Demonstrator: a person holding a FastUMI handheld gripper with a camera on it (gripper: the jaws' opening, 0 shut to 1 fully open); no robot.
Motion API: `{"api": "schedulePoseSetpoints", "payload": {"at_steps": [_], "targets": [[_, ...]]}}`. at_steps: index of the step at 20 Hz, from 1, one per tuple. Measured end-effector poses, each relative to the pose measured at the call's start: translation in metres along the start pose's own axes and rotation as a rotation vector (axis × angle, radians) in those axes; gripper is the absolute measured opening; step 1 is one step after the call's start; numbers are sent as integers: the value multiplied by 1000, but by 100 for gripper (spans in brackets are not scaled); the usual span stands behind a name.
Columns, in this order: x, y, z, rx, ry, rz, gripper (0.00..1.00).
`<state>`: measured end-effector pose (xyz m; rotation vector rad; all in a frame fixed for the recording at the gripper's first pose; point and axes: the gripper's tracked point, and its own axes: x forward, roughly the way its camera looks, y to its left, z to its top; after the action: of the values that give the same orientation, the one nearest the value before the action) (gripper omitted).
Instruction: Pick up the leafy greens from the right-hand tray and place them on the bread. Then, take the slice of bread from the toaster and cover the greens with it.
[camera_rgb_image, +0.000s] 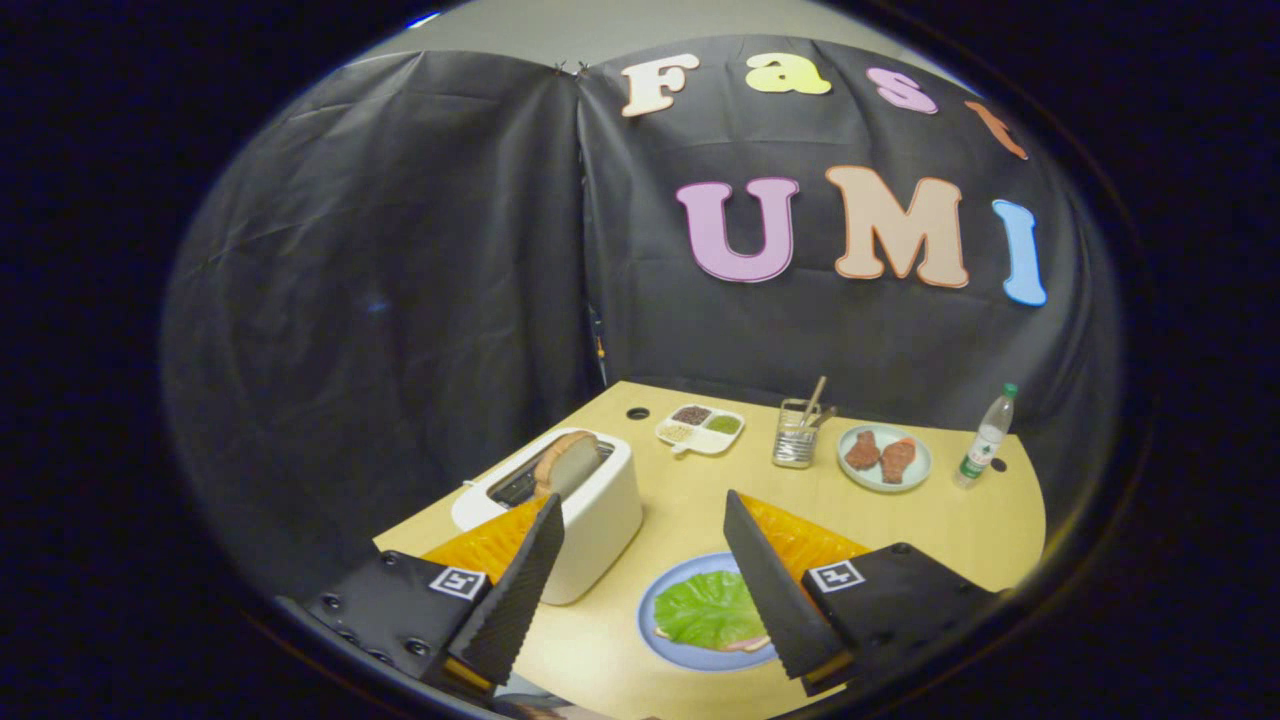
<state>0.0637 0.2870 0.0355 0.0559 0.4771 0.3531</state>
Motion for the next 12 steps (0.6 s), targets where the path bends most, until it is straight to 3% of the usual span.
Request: {"api": "schedulePoseSetpoints", "payload": {"at_steps": [4,12], "targets": [[36,38,-1,129,88,87,100],[119,74,-20,298,198,159,98]]}}
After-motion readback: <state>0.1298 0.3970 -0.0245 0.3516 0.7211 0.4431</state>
